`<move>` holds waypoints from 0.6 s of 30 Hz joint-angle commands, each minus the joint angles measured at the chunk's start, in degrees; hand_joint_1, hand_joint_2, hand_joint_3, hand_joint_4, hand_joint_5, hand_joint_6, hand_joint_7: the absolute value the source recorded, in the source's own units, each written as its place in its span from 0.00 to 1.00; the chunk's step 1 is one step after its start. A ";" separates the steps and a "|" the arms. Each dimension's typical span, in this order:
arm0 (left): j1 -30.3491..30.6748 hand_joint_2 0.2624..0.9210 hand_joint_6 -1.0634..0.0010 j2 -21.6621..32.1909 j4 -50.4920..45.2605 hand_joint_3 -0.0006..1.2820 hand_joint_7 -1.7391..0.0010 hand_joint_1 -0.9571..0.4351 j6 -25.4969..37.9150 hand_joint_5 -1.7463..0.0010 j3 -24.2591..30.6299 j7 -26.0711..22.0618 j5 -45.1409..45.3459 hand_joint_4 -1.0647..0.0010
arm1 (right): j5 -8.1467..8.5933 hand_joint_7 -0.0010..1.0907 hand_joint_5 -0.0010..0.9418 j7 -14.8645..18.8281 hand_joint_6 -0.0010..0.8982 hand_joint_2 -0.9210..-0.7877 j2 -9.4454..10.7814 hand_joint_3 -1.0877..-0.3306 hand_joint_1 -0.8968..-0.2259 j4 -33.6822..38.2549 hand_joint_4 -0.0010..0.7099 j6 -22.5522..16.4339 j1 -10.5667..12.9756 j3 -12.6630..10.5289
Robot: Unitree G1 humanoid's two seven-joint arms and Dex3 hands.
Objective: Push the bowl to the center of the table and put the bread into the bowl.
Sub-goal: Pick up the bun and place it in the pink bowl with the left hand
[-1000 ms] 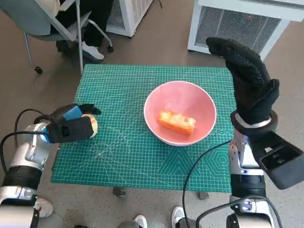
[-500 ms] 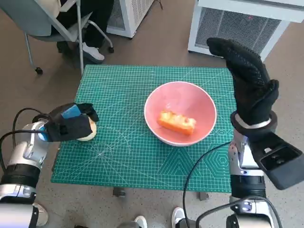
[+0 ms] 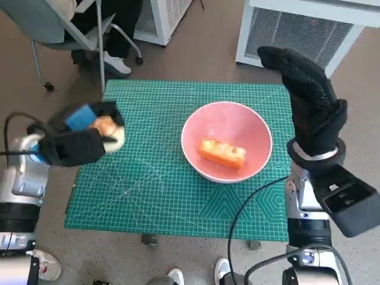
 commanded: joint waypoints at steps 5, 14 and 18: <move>-6.91 1.00 0.45 -3.84 -7.35 0.07 0.27 0.69 0.84 0.36 -0.54 -0.36 -1.85 0.36 | 0.64 0.57 0.50 0.39 0.00 0.00 0.20 0.34 0.44 0.19 0.00 1.07 1.13 0.08; -13.43 1.00 0.45 -9.42 -7.40 0.07 0.29 0.69 -0.72 0.35 -5.59 -0.68 0.47 0.35 | 0.87 0.57 0.50 0.63 0.00 0.00 0.21 0.34 0.43 0.82 0.00 0.75 1.04 0.15; -15.77 1.00 0.46 -12.32 -5.34 0.07 0.28 0.69 -2.06 0.34 -7.69 -0.22 1.28 0.35 | 0.81 0.57 0.50 0.51 0.00 0.00 0.23 0.34 0.43 0.43 0.00 0.96 1.13 0.24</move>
